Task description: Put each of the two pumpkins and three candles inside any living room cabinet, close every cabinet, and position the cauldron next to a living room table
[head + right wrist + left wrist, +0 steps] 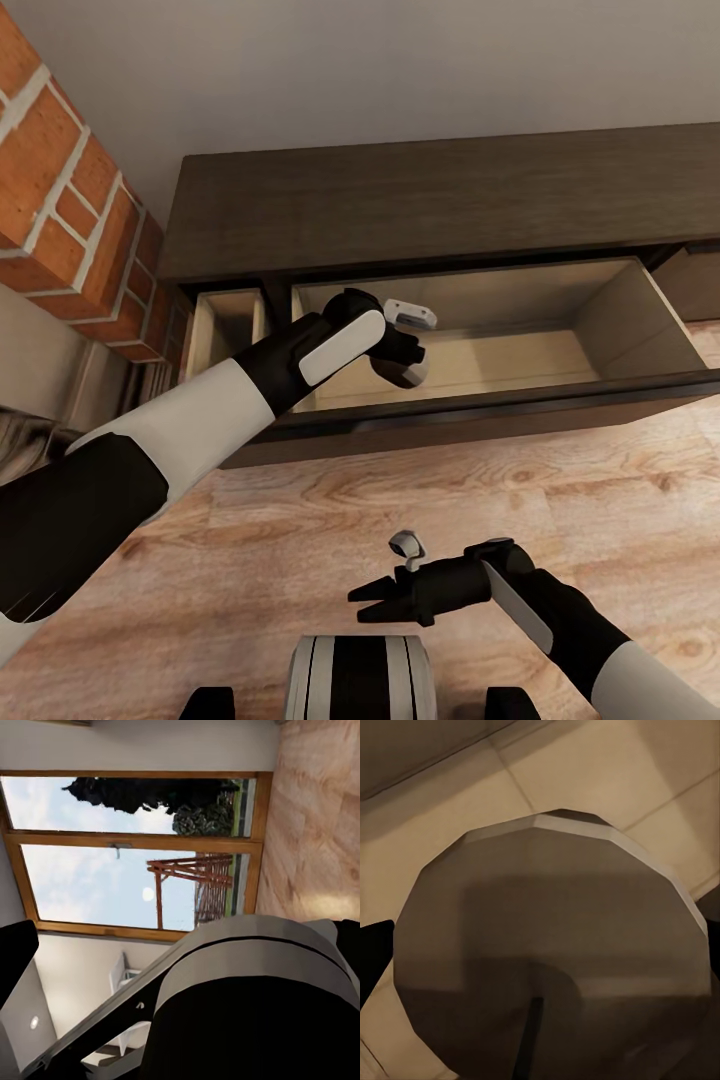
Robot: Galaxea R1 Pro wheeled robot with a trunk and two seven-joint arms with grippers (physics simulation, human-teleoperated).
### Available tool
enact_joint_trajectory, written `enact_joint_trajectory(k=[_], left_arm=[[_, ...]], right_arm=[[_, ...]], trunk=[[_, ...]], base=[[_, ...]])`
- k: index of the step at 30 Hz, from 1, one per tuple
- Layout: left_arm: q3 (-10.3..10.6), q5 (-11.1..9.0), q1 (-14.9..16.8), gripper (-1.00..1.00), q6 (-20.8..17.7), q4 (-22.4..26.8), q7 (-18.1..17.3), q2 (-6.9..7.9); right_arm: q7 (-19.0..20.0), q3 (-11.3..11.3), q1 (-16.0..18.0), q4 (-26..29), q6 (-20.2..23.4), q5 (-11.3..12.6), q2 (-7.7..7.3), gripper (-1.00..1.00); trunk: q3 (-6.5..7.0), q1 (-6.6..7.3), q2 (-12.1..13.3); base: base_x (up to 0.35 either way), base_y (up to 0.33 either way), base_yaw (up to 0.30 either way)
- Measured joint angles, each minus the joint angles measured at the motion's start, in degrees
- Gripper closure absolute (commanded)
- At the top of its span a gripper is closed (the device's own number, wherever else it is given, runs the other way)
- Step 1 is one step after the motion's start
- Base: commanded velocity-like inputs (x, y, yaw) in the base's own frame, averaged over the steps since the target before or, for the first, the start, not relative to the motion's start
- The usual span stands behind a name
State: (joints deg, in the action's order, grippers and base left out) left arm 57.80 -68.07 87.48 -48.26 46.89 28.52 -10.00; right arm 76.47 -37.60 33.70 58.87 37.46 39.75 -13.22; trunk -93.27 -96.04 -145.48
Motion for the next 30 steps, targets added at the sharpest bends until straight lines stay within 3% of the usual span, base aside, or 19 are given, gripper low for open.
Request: enact_joint_trajectory(k=[4, 13, 30], left_arm=[[-0.1, -0.6, 0.0, -1.0, -0.1, 0.0, -0.4, 0.0], [0.0, -6.3, 0.0, -1.0, -0.7, 0.4, -2.0, 0.0], [-0.1, -6.7, 0.0, -1.0, -0.3, 2.9, -2.7, 0.0]], right_arm=[[0.0, 0.0, 0.0, 0.0, 0.0, 0.0, 0.01, -1.0], [0.0, -0.1, 0.0, 0.0, 0.0, 0.0, 0.01, -1.0], [-1.0, -0.2, 0.0, 0.0, -0.3, 0.0, 0.49, -1.0]], trunk=[[0.0, 0.0, 0.0], [0.0, 0.0, 0.0], [0.0, 0.0, 0.0]], base=[[0.0, 0.0, 0.0], [0.0, 0.0, 0.0], [0.0, 0.0, 0.0]])
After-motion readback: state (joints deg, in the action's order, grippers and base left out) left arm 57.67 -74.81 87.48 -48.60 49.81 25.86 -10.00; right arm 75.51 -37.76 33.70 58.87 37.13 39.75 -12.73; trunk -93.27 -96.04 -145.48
